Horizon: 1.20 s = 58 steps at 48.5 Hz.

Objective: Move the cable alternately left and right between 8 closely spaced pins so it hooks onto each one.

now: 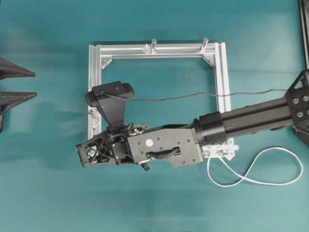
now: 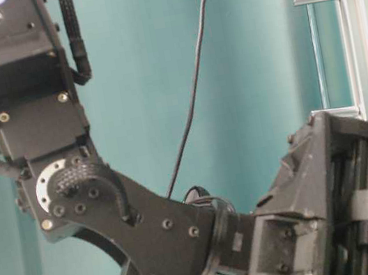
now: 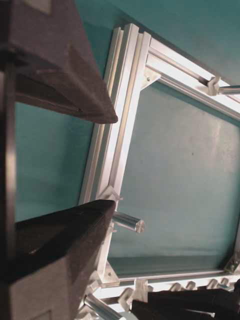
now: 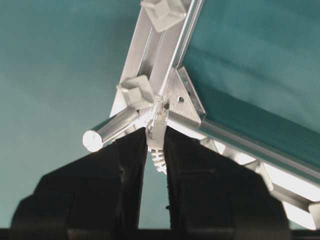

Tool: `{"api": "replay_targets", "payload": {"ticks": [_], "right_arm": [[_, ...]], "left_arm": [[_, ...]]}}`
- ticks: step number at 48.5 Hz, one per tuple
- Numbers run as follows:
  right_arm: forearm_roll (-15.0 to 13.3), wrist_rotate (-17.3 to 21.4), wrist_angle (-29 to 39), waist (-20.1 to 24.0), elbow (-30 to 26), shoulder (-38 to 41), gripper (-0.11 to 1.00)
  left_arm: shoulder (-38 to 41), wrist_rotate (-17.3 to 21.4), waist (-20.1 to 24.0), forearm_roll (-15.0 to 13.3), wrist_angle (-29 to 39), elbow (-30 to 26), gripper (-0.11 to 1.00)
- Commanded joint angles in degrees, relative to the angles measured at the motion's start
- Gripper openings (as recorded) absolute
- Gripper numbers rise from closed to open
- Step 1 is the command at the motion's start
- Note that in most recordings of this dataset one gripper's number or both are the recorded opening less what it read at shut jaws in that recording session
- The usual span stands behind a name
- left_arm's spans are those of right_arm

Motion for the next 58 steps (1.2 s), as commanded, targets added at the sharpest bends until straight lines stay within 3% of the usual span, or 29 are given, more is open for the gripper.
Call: {"api": "replay_targets", "payload": {"ticks": [1, 38, 58], "right_arm": [[0.0, -0.1, -0.2, 0.4, -1.6, -1.3, 0.14], [0.0, 0.0, -0.2, 2.0, -2.1, -1.2, 0.14], [-0.1, 3.7, -0.2, 4.7, -2.2, -1.0, 0.14]], "left_arm": [[0.5, -0.4, 0.2, 0.1, -0.6, -0.5, 0.65], [0.5, -0.4, 0.2, 0.2, -0.6, -0.5, 0.65], [0.5, -0.4, 0.2, 0.2, -0.6, -0.6, 0.65]]}}
